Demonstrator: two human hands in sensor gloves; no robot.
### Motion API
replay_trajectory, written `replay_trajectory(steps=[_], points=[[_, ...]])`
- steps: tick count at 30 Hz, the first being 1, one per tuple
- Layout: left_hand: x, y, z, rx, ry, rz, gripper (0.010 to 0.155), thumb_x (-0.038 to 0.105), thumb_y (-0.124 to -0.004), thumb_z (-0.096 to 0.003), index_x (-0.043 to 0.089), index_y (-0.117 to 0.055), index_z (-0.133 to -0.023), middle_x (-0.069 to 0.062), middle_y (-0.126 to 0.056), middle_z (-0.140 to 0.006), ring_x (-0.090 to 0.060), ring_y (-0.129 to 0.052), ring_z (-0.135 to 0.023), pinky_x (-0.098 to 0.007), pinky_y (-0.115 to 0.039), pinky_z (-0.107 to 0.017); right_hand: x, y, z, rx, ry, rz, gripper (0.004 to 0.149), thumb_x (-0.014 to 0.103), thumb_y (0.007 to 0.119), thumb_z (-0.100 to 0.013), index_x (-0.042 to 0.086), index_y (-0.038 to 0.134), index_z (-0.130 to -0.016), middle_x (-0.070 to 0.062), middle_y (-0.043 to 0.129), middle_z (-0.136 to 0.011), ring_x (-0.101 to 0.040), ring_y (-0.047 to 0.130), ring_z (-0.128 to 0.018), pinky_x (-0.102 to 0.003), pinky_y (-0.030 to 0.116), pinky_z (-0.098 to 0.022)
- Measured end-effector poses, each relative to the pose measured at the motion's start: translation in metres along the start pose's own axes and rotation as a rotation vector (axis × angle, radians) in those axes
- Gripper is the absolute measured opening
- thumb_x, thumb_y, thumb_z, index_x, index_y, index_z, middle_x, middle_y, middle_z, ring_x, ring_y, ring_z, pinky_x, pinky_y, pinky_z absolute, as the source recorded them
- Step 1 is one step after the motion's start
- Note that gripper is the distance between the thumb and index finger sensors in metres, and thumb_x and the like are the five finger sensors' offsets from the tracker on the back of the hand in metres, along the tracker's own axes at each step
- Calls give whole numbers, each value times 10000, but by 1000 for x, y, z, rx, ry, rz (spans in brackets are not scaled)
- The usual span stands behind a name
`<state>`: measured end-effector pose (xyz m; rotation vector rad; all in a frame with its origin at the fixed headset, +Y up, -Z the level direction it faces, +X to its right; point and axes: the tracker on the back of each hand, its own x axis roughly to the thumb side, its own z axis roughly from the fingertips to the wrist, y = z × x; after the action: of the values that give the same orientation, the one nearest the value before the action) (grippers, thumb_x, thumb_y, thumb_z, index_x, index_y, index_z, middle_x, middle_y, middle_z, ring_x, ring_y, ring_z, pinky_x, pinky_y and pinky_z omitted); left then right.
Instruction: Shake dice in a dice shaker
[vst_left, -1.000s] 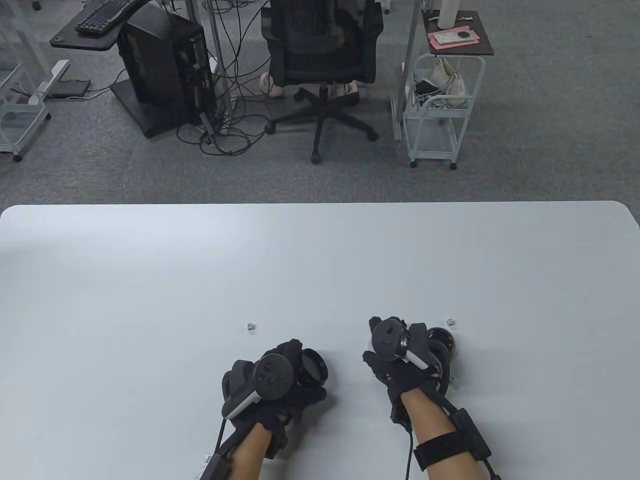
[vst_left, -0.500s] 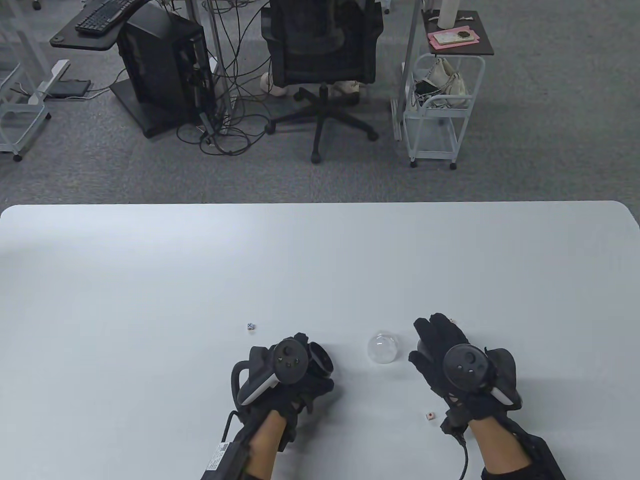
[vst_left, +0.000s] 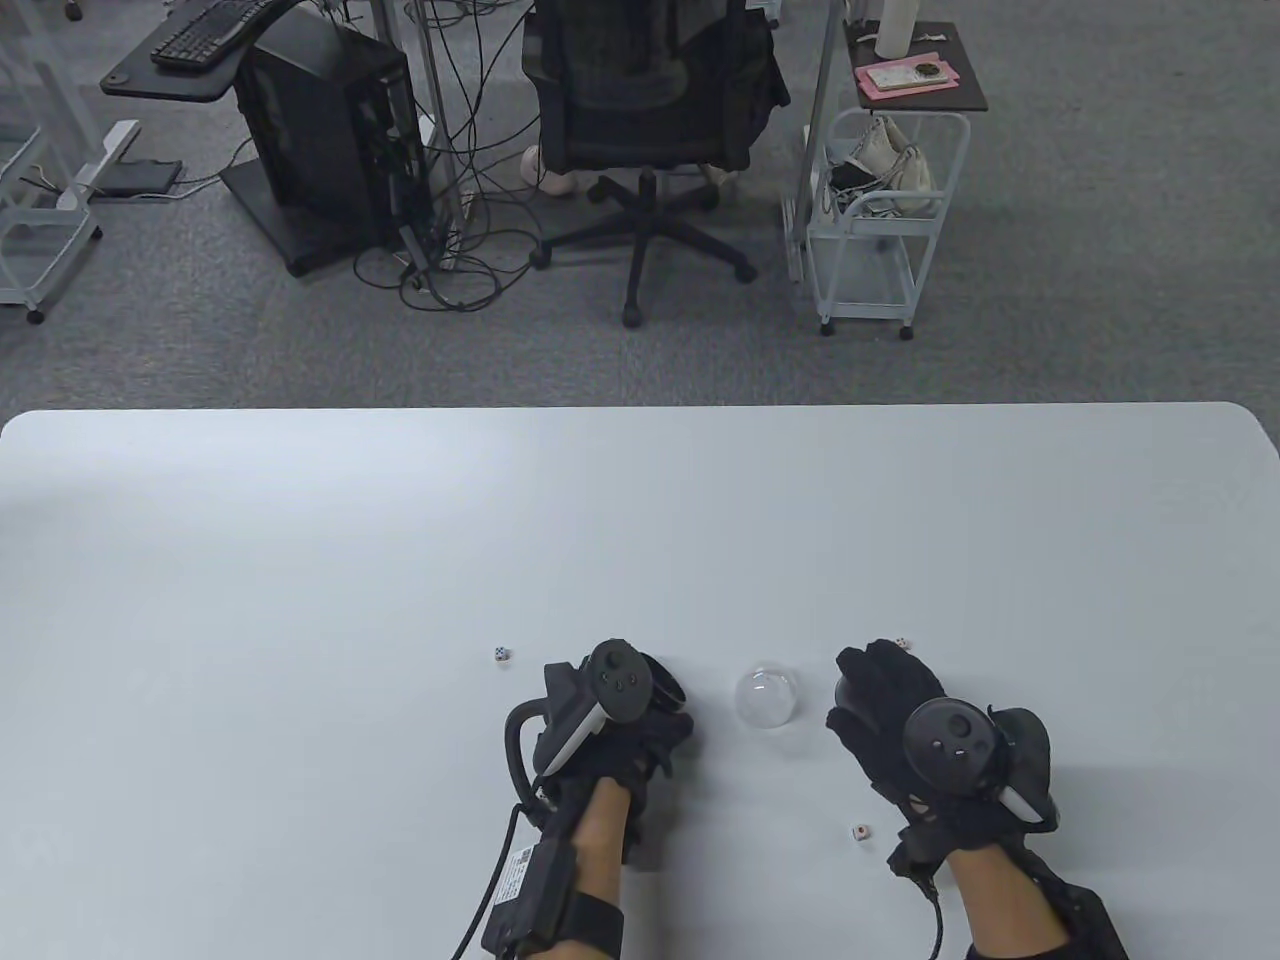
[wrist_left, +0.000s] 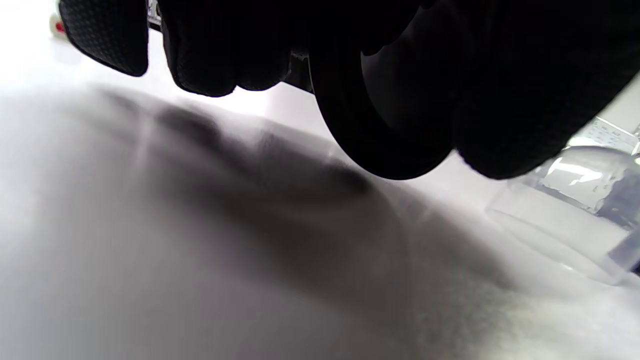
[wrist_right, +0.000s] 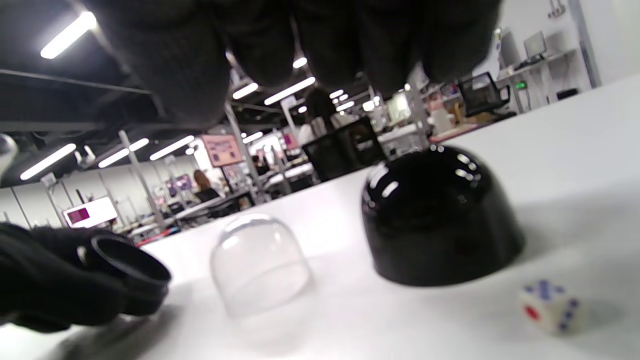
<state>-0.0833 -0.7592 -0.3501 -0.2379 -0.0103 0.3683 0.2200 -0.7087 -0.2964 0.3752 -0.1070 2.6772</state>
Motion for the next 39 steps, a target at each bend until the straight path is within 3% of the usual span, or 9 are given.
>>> replay_trajectory(steps=[12, 26, 39], points=[[7, -7, -2, -31, 44, -74, 1047, 709, -952, -389, 147, -418, -1092, -183, -599, -1105, -481, -586, -1023, -718, -531, -682, 2, 2, 0, 4, -27, 3, 581, 426, 784, -587, 199, 613, -1094, -234, 581, -1098, -512, 648, -983, -623, 648, -683], [2, -13, -14, -244, 169, 18, 1043, 681, -911, -451, 167, -293, -1116, -245, -210, -1140, -537, -192, -1030, -751, -279, -679, 8, 8, 0, 25, -93, -13, 572, 426, 785, -584, 199, 628, -1086, -229, 602, -1088, -501, 672, -974, -614, 665, -678], [1, -11, -13, -270, 185, 1, 1038, 666, -888, -470, 169, -251, -1121, -260, -188, -1133, -557, -178, -1020, -746, -278, -686, 14, 12, 1, 42, -154, -21, 568, 422, 787, -581, 197, 637, -1080, -225, 614, -1082, -496, 688, -967, -607, 676, -674]])
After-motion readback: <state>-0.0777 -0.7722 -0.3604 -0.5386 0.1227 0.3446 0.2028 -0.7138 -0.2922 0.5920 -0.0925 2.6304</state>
